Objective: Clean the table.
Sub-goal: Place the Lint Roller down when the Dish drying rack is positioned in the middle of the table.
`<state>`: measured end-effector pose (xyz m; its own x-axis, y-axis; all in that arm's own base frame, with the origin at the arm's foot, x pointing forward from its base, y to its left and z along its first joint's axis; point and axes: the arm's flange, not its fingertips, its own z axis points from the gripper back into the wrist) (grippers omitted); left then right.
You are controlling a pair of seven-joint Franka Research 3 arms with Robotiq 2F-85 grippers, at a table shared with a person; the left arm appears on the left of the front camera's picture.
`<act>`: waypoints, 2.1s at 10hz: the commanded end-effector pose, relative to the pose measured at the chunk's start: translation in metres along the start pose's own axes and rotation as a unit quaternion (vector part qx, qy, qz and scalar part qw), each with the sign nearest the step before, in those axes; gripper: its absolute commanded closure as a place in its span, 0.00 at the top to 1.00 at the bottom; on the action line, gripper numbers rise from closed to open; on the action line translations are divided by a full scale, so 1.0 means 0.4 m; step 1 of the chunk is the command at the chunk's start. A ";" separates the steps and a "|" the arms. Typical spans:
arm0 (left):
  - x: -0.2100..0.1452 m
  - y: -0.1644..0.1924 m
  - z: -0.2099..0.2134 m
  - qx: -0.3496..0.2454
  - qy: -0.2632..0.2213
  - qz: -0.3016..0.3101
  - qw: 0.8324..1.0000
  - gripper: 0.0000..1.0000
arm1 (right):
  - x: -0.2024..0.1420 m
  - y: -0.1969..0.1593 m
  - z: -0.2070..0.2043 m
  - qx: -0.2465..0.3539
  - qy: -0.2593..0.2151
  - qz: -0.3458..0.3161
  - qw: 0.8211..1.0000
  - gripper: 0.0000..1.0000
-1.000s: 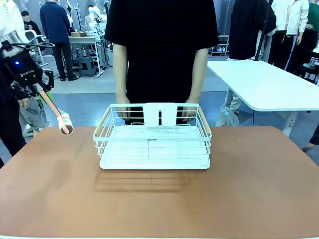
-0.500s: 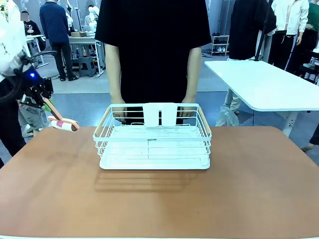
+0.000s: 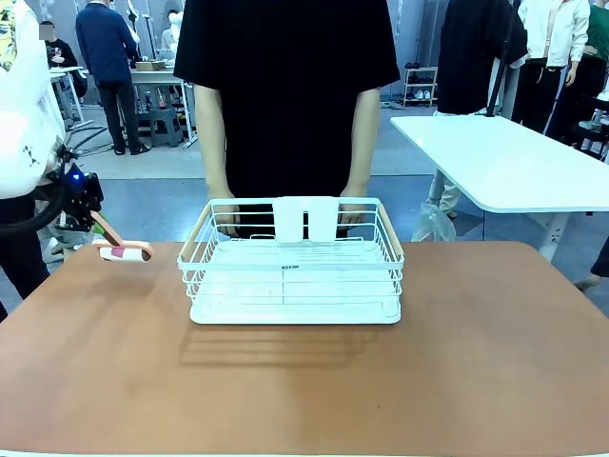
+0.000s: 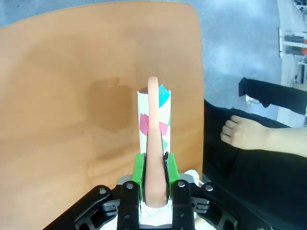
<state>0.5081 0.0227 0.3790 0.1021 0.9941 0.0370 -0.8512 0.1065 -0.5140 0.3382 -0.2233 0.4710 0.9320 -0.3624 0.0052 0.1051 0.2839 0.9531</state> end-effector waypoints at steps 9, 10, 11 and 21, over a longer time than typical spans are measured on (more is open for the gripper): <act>-0.019 0.079 -0.041 0.010 0.025 -0.001 1.000 0.30 | -0.004 0.004 0.002 0.007 -0.001 0.005 1.000 1.00; -0.021 0.081 -0.037 0.015 0.030 -0.003 0.999 0.40 | -0.004 0.004 0.002 0.007 -0.001 0.005 1.000 1.00; -0.022 0.082 -0.030 0.017 0.027 -0.005 0.999 0.61 | -0.004 0.004 0.002 0.007 -0.001 0.005 1.000 1.00; -0.001 0.083 0.174 0.096 0.028 -0.062 0.993 1.00 | -0.004 0.004 0.002 0.007 -0.001 0.005 1.000 1.00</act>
<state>0.4481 0.0305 0.4182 0.2357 0.9715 0.0249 -0.9048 0.2287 -0.3591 0.3383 -0.2233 0.4711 0.9320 -0.3624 0.0053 0.1050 0.2839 0.9531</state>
